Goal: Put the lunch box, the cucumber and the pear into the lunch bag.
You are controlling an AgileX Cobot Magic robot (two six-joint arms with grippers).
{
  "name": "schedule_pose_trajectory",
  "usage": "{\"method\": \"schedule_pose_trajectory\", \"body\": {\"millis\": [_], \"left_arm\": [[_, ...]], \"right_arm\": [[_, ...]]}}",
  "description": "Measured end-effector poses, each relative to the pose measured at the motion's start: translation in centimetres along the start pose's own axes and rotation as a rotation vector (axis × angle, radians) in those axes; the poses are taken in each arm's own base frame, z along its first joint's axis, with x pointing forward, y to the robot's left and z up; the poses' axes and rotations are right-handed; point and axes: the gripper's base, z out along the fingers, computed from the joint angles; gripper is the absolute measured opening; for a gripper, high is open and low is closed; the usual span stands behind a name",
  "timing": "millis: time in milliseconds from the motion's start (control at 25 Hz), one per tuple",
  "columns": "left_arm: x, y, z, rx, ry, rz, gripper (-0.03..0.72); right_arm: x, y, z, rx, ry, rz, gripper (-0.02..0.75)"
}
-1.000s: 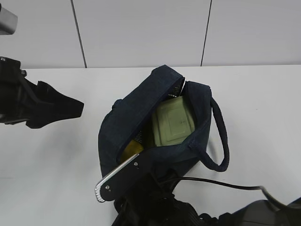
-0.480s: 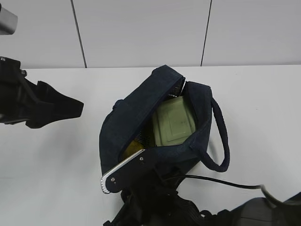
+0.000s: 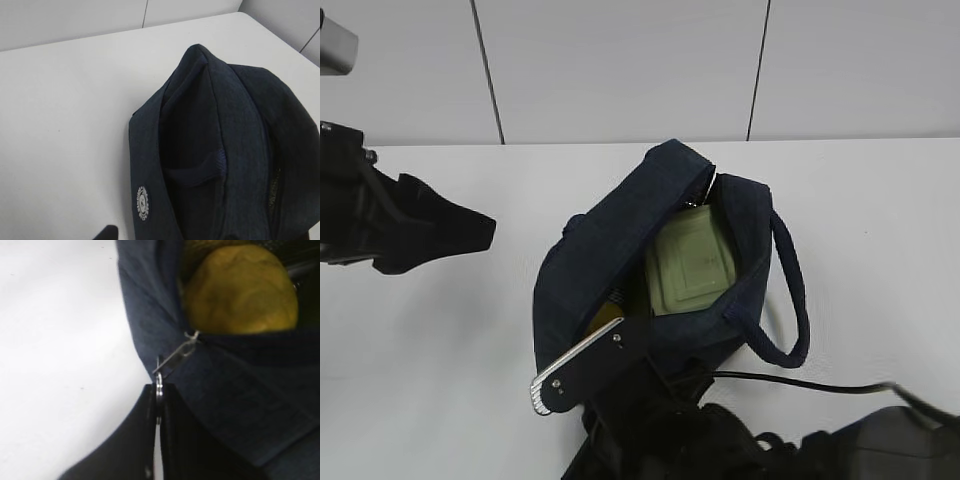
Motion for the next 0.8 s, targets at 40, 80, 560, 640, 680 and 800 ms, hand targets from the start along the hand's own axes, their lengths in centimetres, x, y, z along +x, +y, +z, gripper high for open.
{"method": "schedule_pose_trajectory", "body": {"millis": [40, 80, 560, 640, 680, 800], "left_arm": [[0.0, 0.0, 0.0, -0.003, 0.003, 0.008, 0.382], [0.1, 0.1, 0.0, -0.007, 0.007, 0.018, 0.382], [0.4, 0.2, 0.0, -0.015, 0.049, 0.084, 0.327], [0.5, 0.1, 0.0, -0.008, 0.058, 0.115, 0.324], [0.6, 0.1, 0.0, -0.003, 0.062, 0.133, 0.323], [0.7, 0.0, 0.0, 0.011, 0.073, 0.219, 0.322]], "right_arm": [[-0.5, 0.1, -0.5, -0.024, 0.004, -0.003, 0.006], [-0.9, 0.2, -1.1, -0.05, 0.011, -0.006, 0.006], [-4.4, -1.2, -6.3, -0.078, 0.043, -0.101, 0.006], [-4.4, -1.3, -6.5, -0.065, 0.044, -0.142, 0.006], [-4.5, -1.4, -6.6, -0.065, 0.043, -0.143, 0.006], [-5.7, -1.4, -7.0, -0.063, 0.008, -0.13, 0.006]]}}
